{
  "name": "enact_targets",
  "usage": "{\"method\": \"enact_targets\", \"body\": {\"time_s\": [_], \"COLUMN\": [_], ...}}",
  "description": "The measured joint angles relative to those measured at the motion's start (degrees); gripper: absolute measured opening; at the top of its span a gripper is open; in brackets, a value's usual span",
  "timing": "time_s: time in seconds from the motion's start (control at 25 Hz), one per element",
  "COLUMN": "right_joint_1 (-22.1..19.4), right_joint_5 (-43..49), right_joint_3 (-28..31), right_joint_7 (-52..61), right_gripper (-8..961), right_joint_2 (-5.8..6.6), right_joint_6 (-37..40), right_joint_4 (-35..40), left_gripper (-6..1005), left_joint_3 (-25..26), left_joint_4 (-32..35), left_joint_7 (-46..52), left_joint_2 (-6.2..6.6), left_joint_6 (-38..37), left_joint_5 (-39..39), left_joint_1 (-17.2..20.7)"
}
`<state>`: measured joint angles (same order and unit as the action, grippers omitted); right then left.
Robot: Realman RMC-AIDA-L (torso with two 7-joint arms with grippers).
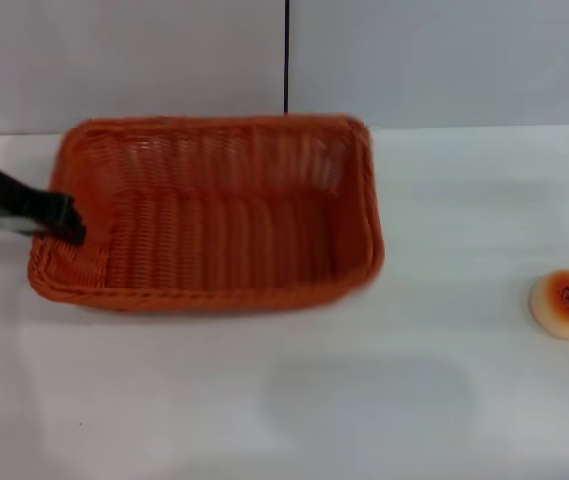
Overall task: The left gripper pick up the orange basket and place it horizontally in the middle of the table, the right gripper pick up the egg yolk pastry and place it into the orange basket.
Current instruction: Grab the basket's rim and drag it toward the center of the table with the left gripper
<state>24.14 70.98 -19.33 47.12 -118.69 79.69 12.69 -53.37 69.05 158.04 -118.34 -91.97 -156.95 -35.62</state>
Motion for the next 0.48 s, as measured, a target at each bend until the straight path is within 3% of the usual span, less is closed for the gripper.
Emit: {"method": "enact_targets", "body": {"time_s": [0.32,0.48], "right_joint_1": [1.5,1.9], "right_joint_5": [-0.1,-0.1], "right_joint_3": [0.0,0.0], "right_joint_7": [0.0,0.0], "right_gripper": [598,596], "right_joint_2": [0.13,0.13], "right_joint_6": [-0.9,-0.9], "right_joint_4": [1.7,1.9], "left_gripper": [177,165], "left_joint_3": [-0.1,-0.3], "left_joint_4": [4.6,6.2], "left_joint_7": [0.5,0.4], "left_joint_2": [0.14,0.23], "left_joint_6": [-1.9,-2.8], "left_joint_5": [9.3,11.4], "left_joint_1": [6.7,7.2]}}
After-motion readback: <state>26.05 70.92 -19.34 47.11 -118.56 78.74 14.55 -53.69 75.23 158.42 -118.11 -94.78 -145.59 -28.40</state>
